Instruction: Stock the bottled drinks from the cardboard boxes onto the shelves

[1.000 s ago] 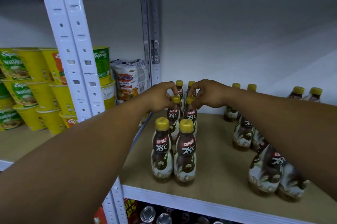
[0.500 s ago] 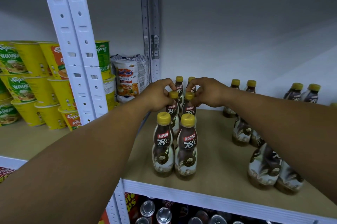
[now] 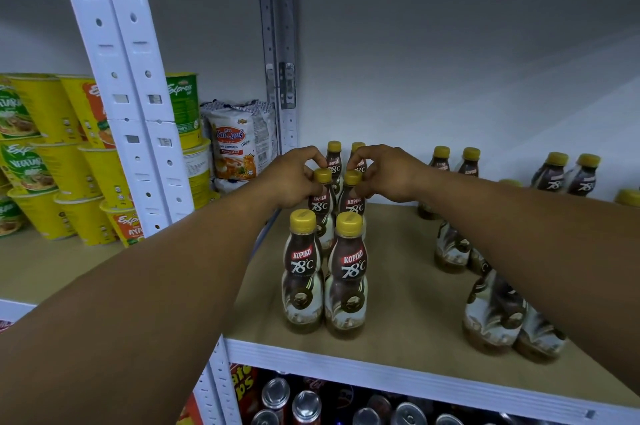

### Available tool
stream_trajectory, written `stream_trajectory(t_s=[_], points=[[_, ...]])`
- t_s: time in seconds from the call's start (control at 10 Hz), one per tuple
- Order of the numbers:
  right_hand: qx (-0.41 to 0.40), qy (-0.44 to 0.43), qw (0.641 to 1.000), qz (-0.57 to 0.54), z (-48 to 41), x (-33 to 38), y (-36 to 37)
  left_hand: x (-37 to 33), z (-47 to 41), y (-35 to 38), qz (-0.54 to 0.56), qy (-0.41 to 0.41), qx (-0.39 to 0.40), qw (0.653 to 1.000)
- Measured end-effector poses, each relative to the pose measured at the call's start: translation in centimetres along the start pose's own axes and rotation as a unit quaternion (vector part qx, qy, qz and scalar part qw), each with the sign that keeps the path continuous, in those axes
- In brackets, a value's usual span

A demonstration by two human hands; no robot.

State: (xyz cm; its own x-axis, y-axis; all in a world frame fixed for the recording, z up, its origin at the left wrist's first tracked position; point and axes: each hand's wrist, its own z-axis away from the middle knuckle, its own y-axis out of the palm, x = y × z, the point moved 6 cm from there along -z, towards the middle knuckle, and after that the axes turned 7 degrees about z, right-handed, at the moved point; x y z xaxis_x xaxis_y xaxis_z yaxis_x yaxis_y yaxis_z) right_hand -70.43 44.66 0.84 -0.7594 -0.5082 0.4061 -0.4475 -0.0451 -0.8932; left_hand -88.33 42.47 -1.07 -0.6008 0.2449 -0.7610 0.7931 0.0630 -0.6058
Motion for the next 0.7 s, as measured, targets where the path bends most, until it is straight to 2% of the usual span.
stream_trajectory(t_s=[0.4, 0.6, 0.7], points=[[0.001, -0.006, 1.0, 0.008, 0.4, 0.1, -0.3, -0.6, 0.1, -0.1, -0.02, 0.005, 0.01, 1.0], [-0.044, 0.005, 0.999, 0.023, 3.6, 0.5, -5.0, -4.5, 1.7, -2.3, -0.072, 0.032, -0.024, 0.997], [-0.079, 0.014, 0.997, -0.001, 7.4, 0.9, -8.3, -8.8, 4.0, -3.4, -0.08, 0.081, -0.064, 0.991]])
